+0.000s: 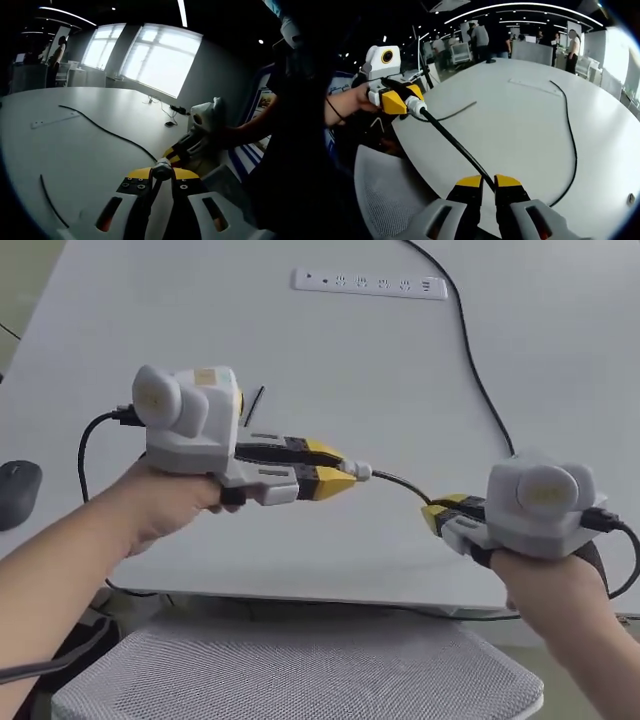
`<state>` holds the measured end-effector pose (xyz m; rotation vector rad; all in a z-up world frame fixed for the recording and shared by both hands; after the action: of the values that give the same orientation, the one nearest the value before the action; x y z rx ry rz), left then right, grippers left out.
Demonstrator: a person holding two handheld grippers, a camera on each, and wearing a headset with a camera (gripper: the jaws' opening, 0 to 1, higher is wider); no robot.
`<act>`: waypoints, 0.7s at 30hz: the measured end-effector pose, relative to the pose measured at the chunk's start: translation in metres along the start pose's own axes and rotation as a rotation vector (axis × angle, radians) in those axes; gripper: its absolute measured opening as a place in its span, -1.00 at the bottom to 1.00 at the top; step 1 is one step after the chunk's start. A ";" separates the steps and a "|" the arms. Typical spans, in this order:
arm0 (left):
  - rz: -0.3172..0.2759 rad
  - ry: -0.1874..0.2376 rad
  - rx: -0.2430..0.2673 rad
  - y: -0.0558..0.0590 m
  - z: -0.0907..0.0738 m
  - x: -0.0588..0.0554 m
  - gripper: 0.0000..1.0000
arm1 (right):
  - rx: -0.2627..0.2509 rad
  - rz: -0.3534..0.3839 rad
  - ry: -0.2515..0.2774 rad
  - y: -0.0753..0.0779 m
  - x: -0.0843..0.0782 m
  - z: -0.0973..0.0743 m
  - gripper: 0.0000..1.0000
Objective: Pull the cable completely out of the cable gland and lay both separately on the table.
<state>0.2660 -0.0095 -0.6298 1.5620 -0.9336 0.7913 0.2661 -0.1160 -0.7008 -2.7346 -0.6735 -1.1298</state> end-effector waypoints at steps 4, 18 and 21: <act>0.004 -0.004 0.004 0.002 -0.001 -0.001 -0.70 | -0.012 -0.046 0.052 0.000 0.016 -0.013 -0.68; 0.000 -0.003 -0.002 0.007 0.003 -0.001 -0.70 | 0.064 -0.448 0.175 -0.047 0.060 -0.039 -0.40; -0.003 -0.007 -0.005 0.008 0.003 -0.001 -0.70 | 0.065 -0.548 0.206 -0.056 0.063 -0.036 -0.39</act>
<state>0.2578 -0.0128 -0.6278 1.5621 -0.9374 0.7814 0.2577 -0.0524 -0.6357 -2.3897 -1.4486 -1.4256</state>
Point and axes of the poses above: the centre of the closed fingertips' face, and the gripper's own axes: z roughly forward along the fingers, y roughly to its right, x roughly out of its top, the point moved 1 cm from there along -z, roughly backward along the fingers, and after that the axes turned 14 degrees about -x, right-handed, at the moved point
